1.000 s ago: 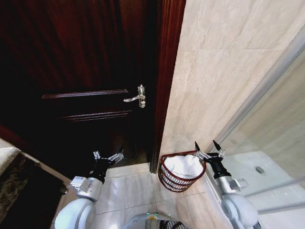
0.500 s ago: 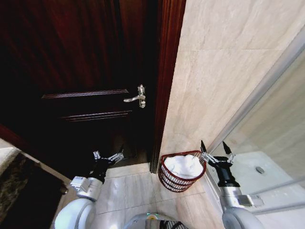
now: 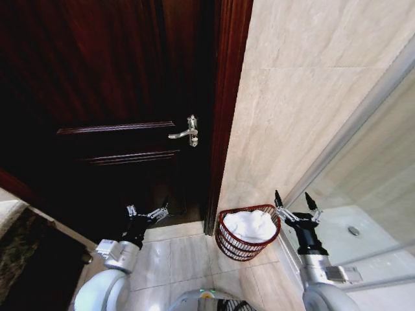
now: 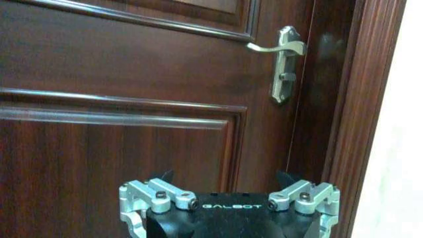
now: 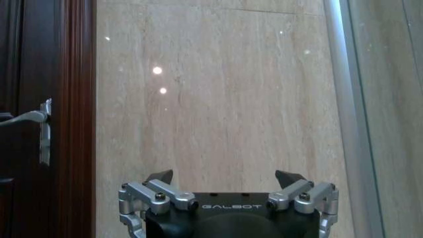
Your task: Discard the used towel into the hamper.
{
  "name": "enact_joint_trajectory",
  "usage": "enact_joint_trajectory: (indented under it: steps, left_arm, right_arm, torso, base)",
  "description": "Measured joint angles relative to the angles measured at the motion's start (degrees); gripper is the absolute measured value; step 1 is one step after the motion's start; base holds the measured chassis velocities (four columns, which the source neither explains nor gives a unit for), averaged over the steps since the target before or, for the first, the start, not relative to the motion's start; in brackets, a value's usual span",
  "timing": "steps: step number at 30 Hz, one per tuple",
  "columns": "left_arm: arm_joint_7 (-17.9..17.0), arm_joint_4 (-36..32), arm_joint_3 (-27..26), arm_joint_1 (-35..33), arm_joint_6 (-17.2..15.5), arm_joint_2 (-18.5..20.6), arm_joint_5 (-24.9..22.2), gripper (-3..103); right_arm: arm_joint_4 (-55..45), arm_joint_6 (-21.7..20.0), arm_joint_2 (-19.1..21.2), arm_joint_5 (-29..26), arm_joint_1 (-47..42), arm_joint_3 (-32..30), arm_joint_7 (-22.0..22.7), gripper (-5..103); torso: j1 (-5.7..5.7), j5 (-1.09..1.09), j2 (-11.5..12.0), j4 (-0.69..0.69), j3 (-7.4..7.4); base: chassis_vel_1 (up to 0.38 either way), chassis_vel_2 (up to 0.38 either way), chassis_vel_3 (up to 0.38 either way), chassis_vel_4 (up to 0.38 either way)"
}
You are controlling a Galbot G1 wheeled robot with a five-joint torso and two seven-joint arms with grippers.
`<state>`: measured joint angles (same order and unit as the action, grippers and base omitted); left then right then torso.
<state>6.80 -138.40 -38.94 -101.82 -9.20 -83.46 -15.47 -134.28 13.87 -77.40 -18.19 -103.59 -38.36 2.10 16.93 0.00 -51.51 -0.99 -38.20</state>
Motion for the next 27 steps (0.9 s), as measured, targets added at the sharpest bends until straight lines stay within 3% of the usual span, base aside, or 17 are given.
enact_joint_trajectory:
  steps: [27]
  left_arm:
    - [0.0, 0.0, 0.0, 0.0, 0.0, 0.0, 0.0, 100]
  right_arm:
    - [0.3, -0.1, 0.1, -0.1, 0.1, 0.1, -0.1, 100]
  torso:
    - [3.54, 0.0, -8.0, 0.0, -4.47]
  base:
    - [0.0, 0.0, 0.0, 0.0]
